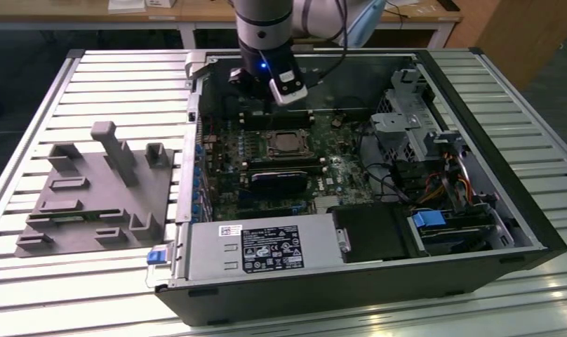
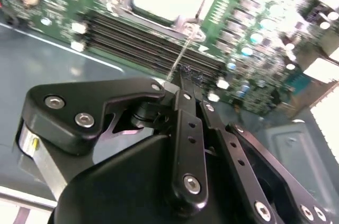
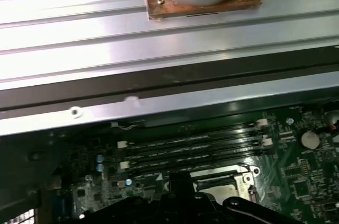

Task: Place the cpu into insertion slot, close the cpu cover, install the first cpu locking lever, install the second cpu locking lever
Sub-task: 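Install the first cpu locking lever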

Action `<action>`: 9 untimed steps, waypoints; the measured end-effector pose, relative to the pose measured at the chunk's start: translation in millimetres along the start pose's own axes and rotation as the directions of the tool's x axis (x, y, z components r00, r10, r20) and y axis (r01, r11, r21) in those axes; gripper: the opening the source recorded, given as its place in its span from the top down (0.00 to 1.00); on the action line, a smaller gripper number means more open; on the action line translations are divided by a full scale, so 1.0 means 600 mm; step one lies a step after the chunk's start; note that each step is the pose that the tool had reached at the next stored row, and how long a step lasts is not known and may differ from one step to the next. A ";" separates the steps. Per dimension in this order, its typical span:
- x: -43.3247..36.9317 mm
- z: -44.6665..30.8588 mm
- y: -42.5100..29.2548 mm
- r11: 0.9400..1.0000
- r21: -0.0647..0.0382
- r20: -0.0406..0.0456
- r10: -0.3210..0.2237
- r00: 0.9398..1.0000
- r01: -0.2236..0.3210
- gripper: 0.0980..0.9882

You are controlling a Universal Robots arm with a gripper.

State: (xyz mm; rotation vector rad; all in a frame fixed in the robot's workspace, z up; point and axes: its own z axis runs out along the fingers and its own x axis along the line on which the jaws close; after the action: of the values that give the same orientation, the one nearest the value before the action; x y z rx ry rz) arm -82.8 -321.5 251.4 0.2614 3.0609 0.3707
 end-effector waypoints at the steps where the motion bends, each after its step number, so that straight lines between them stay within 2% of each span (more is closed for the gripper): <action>1: -0.007 0.000 0.001 1.000 0.000 0.000 0.000 1.000 0.000 1.00; 4: -0.020 0.001 0.003 1.000 0.000 -0.001 0.000 1.000 0.000 1.00; 9: -0.022 0.001 0.004 1.000 0.000 -0.001 0.000 1.000 0.000 1.00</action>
State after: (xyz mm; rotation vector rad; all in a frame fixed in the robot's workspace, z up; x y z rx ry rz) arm -69.6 -321.5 251.5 0.2618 3.0618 0.3707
